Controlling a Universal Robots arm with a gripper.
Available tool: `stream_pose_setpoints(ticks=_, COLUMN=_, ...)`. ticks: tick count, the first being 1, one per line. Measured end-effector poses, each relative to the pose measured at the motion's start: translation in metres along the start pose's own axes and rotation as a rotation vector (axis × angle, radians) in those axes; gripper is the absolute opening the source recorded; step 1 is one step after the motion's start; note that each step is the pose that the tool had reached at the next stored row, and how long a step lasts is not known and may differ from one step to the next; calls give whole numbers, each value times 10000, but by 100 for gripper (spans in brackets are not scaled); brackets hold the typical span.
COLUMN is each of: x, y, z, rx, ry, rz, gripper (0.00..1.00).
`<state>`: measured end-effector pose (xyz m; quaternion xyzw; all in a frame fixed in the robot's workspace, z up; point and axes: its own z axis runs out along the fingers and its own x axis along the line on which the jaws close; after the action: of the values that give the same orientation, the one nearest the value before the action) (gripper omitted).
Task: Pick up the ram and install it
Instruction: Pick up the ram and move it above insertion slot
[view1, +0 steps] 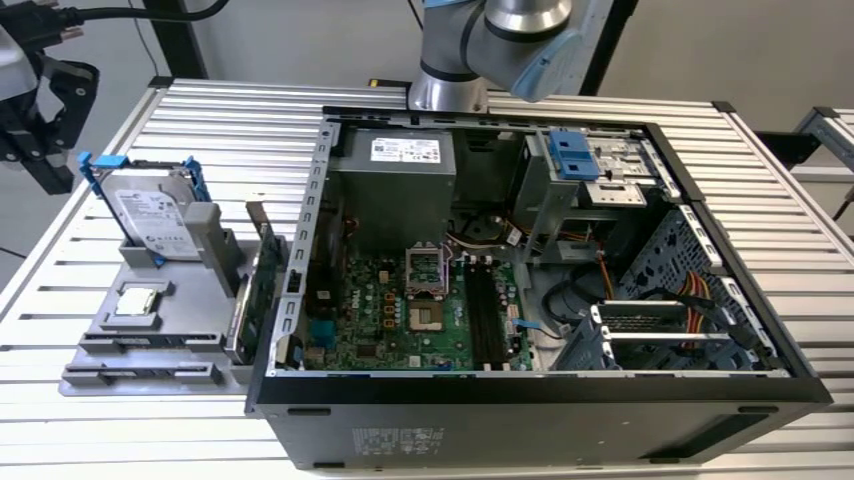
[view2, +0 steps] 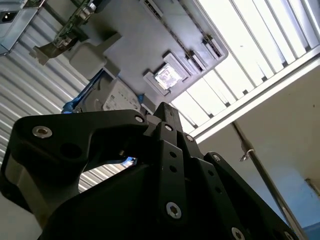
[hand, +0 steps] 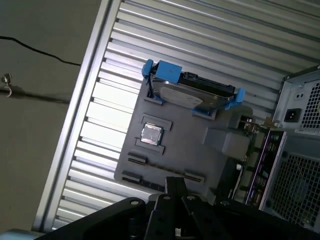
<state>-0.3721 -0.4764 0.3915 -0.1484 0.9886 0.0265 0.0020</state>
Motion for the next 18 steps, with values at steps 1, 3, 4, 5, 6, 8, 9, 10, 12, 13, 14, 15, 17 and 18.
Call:
stream_pose_setpoints(ticks=1, x=0, y=0, z=0, rx=-1, ry=5, rz=-94, gripper=0)
stream_pose_setpoints(ticks=3, x=0, y=0, z=0, rx=-4, ry=15, rz=-284, gripper=0)
stream_pose_setpoints(ticks=4, x=0, y=0, z=0, rx=-5, ry=19, rz=-382, gripper=0)
stream_pose_setpoints(ticks=5, x=0, y=0, z=0, rx=-6, ry=25, rz=-482, gripper=0)
stream_pose_setpoints(ticks=6, x=0, y=0, z=0, rx=-7, ry=31, rz=-587, gripper=0)
stream_pose_setpoints(ticks=8, x=0, y=0, z=0, rx=-9, ry=40, rz=-783, gripper=0)
stream_pose_setpoints(ticks=9, x=0, y=0, z=0, rx=-10, ry=46, rz=-877, gripper=0)
stream_pose_setpoints(ticks=10, x=0, y=0, z=0, rx=-12, ry=51, rz=-977, gripper=0)
stream_pose_setpoints(ticks=12, x=0, y=0, z=0, rx=-14, ry=62, rz=-1179, gripper=0)
stream_pose_setpoints(ticks=13, x=0, y=0, z=0, rx=-15, ry=67, rz=-1272, gripper=0)
stream_pose_setpoints(ticks=14, x=0, y=0, z=0, rx=-16, ry=71, rz=-1368, gripper=0)
stream_pose_setpoints(ticks=15, x=0, y=0, z=0, rx=-17, ry=76, rz=-1455, gripper=0)
stream_pose_setpoints(ticks=17, x=0, y=0, z=0, rx=-19, ry=85, rz=-1626, gripper=0)
stream_pose_setpoints(ticks=18, x=0, y=0, z=0, rx=-20, ry=90, rz=-1710, gripper=0)
